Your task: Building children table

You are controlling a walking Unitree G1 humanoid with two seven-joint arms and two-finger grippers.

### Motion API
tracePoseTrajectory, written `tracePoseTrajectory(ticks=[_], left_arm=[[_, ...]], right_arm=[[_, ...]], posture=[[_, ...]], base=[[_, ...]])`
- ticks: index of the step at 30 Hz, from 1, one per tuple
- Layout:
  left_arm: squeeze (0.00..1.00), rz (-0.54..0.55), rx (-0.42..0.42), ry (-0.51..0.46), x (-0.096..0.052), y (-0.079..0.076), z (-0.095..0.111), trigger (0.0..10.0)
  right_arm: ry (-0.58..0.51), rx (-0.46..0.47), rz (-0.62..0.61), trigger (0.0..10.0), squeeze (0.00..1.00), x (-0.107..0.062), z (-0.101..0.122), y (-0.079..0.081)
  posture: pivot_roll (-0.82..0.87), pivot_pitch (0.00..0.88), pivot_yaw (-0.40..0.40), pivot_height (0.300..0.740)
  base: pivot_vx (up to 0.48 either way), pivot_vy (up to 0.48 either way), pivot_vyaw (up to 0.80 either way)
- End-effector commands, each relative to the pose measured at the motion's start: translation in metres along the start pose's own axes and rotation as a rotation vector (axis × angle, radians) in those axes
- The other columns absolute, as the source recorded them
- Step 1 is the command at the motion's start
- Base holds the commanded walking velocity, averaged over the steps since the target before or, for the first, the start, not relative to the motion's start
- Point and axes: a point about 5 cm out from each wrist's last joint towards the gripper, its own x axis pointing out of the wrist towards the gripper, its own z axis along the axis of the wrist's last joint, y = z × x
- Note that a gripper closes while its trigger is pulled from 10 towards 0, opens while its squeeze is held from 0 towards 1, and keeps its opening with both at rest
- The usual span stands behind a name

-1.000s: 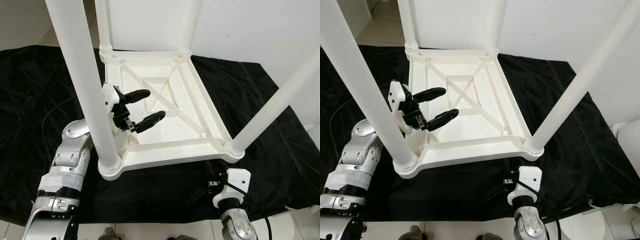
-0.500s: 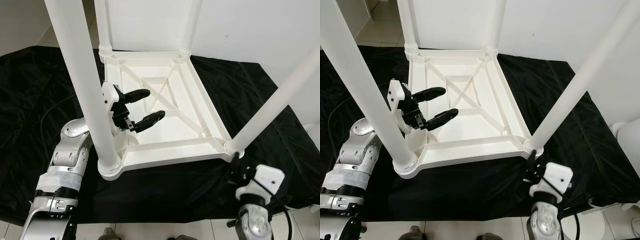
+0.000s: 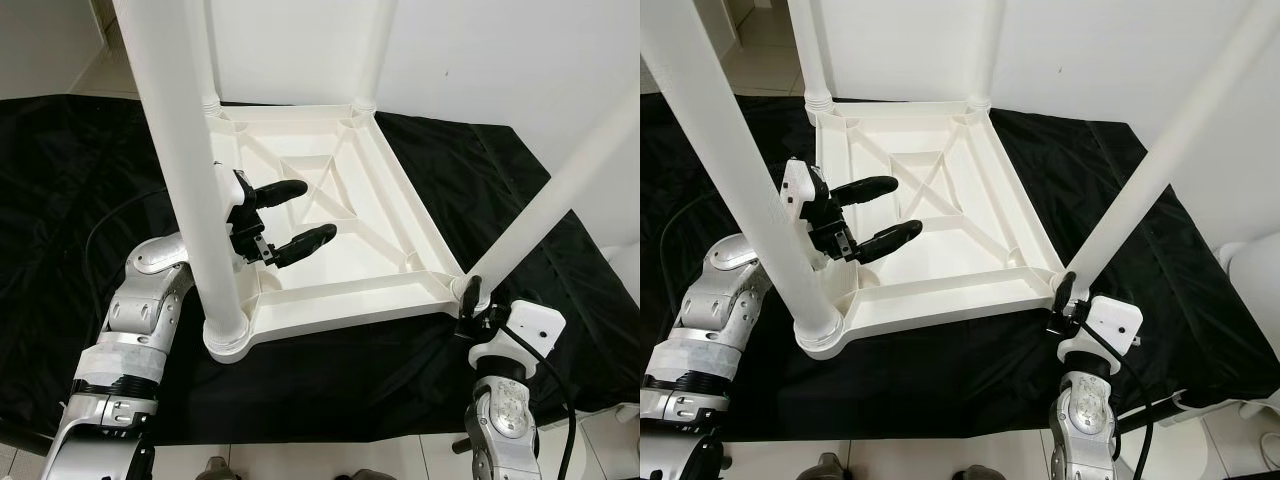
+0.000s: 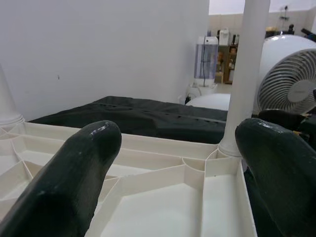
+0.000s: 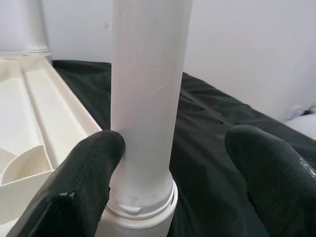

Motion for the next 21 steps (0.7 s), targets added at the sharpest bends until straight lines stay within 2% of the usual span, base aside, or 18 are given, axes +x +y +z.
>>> tracePoseTrajectory(ticks=[1,8,11,16,18,21], left_arm=[[0.0,-0.053,-0.011,0.001,0.0,-0.005,0.002,10.0],[0.0,-0.11,-0.034,-0.007,-0.001,-0.013,0.003,10.0],[0.0,-0.137,-0.05,-0.009,0.0,-0.017,0.004,10.0],[0.0,-0.139,-0.048,-0.009,0.001,-0.017,0.004,10.0],[0.0,-0.119,-0.039,-0.003,0.004,-0.015,0.004,10.0],[0.0,-0.109,-0.034,0.002,0.005,-0.014,0.003,10.0]], right_arm=[[0.023,-0.018,-0.103,10.0,0.0,0.001,-0.004,-0.013],[0.034,-0.008,-0.101,10.0,0.0,0.001,-0.008,-0.012],[0.017,0.027,-0.057,10.0,0.0,0.023,-0.007,-0.017],[0.018,0.048,-0.001,10.0,0.0,0.034,-0.005,-0.016],[0.011,0.043,0.088,10.0,0.0,0.051,-0.002,-0.012],[-0.005,0.023,0.124,10.0,0.0,0.058,0.001,-0.01]], posture=[[0.03,0.02,-0.067,0.74],[0.03,0.024,-0.063,0.74],[0.03,0.026,-0.059,0.74],[0.03,0.027,-0.056,0.74],[0.03,0.028,-0.057,0.74],[0.03,0.028,-0.057,0.74]], base=[[0.0,0.0,0.0],[0.0,0.0,0.0],[0.0,0.0,0.0],[0.0,0.0,0.0],[0.0,0.0,0.0],[0.0,0.0,0.0]])
